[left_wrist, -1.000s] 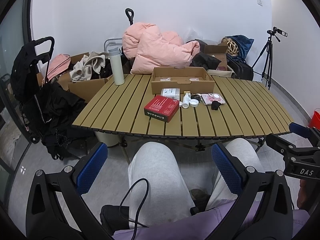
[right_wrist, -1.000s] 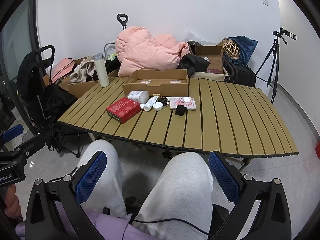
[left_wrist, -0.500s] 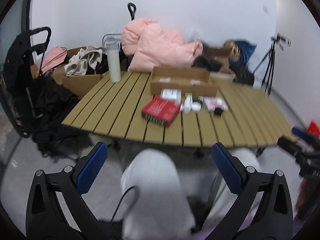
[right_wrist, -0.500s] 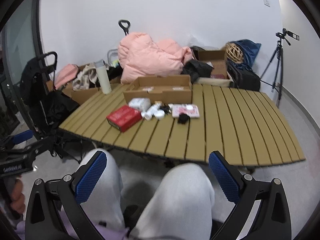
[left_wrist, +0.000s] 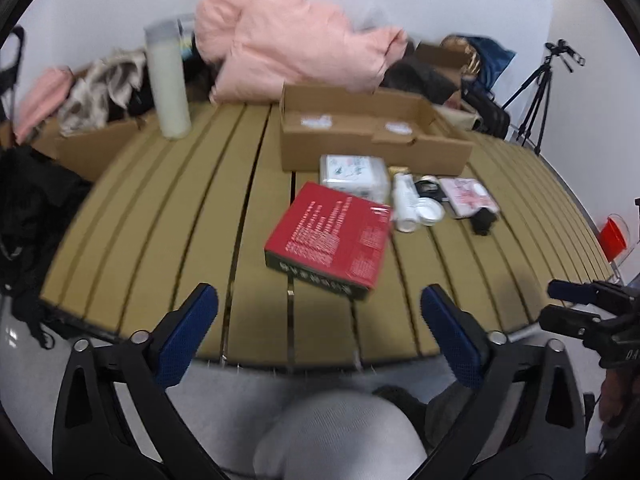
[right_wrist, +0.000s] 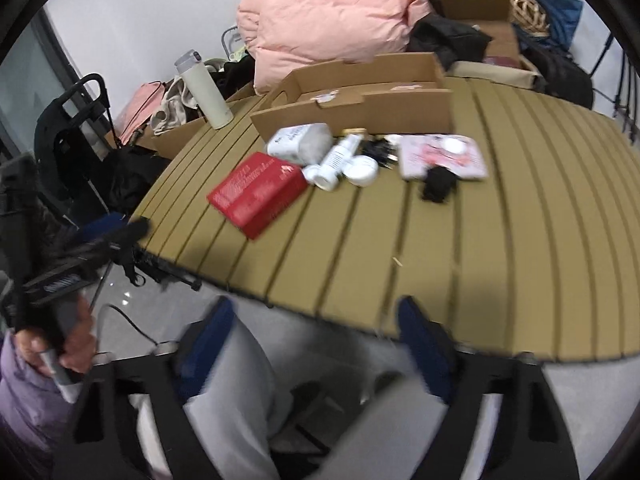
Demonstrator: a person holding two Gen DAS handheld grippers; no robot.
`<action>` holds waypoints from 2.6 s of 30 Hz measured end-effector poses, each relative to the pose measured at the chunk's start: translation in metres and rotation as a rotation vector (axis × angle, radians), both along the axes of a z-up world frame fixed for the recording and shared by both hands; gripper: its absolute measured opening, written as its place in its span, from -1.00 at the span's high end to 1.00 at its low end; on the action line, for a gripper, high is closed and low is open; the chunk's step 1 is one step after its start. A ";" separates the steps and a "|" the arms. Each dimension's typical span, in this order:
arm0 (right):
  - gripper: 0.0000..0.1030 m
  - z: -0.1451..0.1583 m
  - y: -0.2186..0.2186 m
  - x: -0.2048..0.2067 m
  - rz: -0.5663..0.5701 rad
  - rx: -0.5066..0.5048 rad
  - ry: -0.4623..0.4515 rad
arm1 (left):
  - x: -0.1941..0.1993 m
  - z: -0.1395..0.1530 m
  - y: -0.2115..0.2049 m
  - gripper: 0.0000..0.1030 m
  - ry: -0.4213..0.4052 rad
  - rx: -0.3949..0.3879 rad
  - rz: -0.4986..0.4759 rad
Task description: Organize objects
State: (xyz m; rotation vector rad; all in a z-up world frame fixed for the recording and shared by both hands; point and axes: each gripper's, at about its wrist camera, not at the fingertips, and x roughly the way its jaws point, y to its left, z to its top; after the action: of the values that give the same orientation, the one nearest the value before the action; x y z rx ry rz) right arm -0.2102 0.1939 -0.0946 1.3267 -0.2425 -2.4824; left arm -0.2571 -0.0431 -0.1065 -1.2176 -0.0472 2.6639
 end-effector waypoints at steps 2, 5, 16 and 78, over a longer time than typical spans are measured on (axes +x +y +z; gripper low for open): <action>-0.32 -0.007 -0.018 -0.029 0.014 -0.030 -0.014 | -0.031 -0.010 -0.002 -0.46 -0.032 -0.013 -0.015; -0.25 -0.021 -0.044 -0.066 0.029 -0.080 -0.030 | -0.059 -0.023 0.003 -0.39 -0.050 -0.020 -0.071; 0.15 -0.075 -0.082 -0.138 -0.029 -0.243 -0.145 | -0.101 -0.069 -0.030 0.04 -0.218 0.226 -0.103; -0.95 0.203 0.065 -0.118 0.113 0.098 0.125 | -0.029 0.206 -0.017 -0.94 0.145 -0.060 0.022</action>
State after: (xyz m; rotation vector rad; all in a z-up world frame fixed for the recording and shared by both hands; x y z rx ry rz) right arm -0.3277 0.2590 0.1088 1.1809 -0.0162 -2.4971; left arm -0.2866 -0.0602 0.0994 -1.0432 0.0422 2.7831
